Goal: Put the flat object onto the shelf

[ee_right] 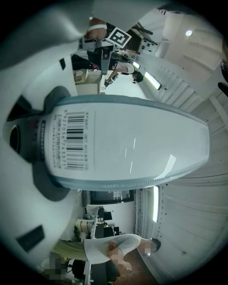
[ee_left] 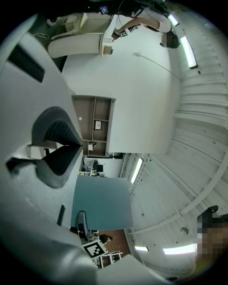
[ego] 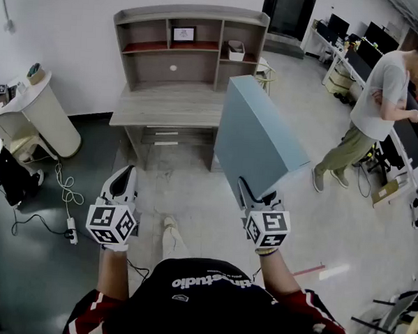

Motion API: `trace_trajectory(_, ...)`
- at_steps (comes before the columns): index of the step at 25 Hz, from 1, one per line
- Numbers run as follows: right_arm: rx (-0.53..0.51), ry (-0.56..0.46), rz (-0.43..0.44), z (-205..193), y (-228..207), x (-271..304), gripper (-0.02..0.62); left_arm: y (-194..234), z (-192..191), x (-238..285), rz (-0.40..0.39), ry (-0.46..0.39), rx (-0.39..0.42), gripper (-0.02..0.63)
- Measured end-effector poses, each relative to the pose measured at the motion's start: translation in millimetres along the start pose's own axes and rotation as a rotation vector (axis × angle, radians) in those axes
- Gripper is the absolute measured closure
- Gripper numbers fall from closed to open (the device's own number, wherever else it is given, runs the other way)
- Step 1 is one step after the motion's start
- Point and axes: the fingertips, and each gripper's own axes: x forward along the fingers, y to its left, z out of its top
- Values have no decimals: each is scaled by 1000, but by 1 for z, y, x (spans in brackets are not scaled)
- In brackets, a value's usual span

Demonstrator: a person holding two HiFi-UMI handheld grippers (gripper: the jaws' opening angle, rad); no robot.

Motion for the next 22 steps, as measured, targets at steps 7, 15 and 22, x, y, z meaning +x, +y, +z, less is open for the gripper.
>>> trace_trajectory(7, -1, 11, 22, 0, 8, 5, 328, 7, -4, -6, 20, 4, -19, 600)
trace_trajectory(15, -19, 7, 36, 1, 14, 7, 330, 12, -8, -11, 36, 7, -28, 600)
trace_trajectory(22, -15, 2, 51, 3, 13, 8, 330, 12, -10, -17, 56, 12, -34, 600)
